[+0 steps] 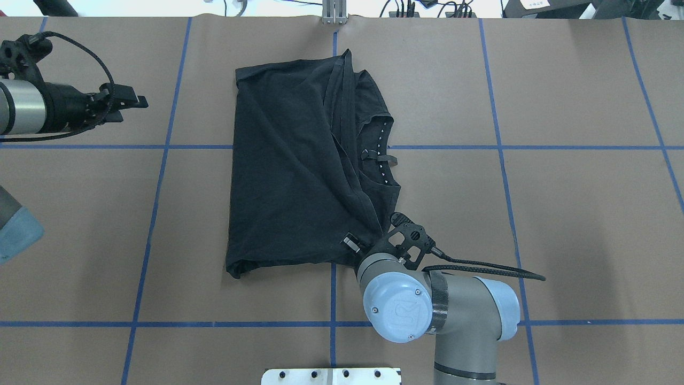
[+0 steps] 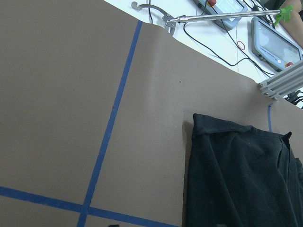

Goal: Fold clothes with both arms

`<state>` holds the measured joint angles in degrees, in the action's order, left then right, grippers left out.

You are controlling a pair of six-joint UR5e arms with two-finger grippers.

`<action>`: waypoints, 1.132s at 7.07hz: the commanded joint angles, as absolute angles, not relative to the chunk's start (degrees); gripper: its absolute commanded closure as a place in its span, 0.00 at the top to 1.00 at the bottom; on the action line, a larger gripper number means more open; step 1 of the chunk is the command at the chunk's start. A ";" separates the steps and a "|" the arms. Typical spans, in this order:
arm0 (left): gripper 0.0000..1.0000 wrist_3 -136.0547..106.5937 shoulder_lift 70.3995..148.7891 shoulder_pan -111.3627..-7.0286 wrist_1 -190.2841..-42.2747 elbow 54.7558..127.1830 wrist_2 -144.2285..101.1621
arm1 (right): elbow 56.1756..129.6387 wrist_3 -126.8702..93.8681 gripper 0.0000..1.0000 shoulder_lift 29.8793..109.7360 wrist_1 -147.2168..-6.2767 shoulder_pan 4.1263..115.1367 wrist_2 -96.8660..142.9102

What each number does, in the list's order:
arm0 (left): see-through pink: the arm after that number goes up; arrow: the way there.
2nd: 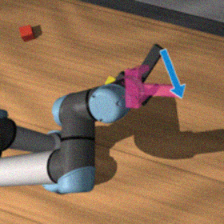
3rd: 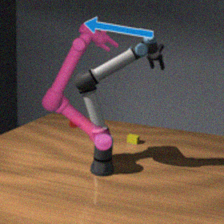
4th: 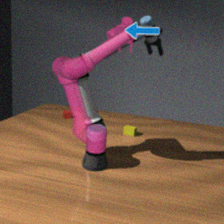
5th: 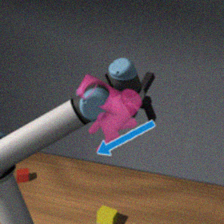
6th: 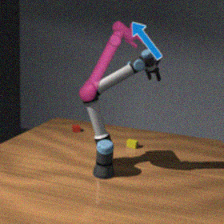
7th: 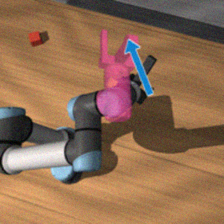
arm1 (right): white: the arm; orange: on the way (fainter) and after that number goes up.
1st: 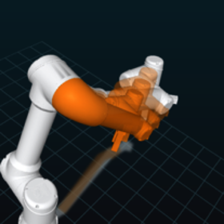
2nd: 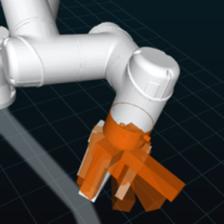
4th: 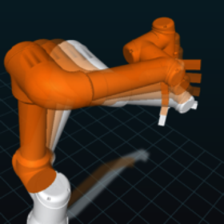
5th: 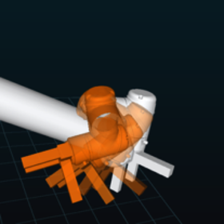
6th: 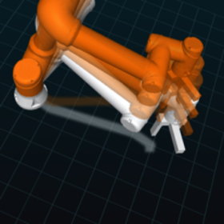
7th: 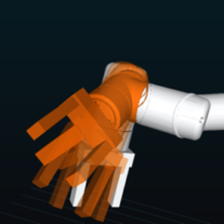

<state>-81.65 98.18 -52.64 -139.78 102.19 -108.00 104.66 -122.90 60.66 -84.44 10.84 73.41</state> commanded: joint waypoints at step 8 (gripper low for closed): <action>0.74 -81.65 97.73 -52.65 -139.75 102.66 -107.93 | 99.41 -123.31 0.60 59.85 -80.33 11.95 73.21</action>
